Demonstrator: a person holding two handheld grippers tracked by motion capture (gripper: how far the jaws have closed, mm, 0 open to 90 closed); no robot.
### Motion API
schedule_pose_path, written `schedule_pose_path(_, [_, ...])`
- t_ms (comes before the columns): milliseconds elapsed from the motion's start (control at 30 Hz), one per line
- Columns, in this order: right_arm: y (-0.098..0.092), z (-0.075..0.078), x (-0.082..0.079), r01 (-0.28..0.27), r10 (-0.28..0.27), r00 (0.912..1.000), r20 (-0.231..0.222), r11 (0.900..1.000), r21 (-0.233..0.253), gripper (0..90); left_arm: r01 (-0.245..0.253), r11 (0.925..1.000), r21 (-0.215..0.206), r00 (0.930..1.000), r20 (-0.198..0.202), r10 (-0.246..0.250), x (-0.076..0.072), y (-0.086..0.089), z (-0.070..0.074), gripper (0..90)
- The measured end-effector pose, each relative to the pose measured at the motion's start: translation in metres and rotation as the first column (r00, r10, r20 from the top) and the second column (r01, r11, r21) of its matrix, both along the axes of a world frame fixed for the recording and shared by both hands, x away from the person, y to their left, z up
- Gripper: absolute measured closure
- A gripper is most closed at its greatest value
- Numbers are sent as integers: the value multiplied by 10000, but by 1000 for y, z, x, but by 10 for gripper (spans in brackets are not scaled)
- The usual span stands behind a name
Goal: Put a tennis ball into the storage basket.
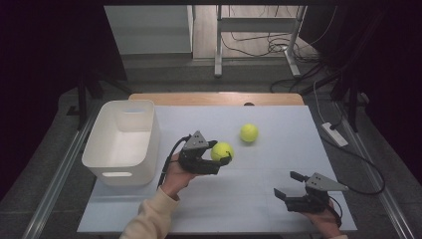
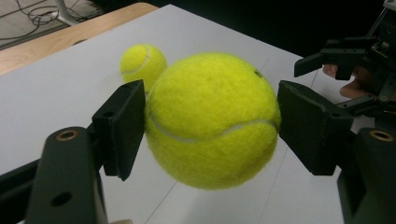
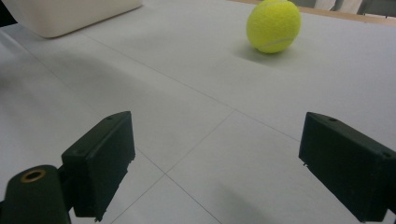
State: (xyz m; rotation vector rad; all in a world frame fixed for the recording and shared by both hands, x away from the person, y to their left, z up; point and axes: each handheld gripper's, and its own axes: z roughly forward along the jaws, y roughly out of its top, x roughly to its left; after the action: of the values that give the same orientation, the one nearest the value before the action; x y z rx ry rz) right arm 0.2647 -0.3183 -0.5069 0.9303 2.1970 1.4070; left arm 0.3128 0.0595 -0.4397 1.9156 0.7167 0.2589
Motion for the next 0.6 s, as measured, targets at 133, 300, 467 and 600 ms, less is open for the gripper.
schedule_pose_path(133, [0,0,1,-14,15,10000,25,10000,-58,103,-129,9999,-39,9999,-8,129,-1,0,1,278])
schedule_pose_path(300, [1,0,1,-33,33,10000,0,10000,-47,103,-136,9997,-193,9999,-6,136,-2,3,3,278])
schedule_pose_path(467, [1,0,0,-63,63,10000,24,10000,24,103,-180,9994,-294,9998,67,182,-2,7,6,278])
schedule_pose_path(600, [0,0,-1,-21,21,10000,-32,10000,29,103,-259,9987,-444,9996,118,265,0,10,9,277])
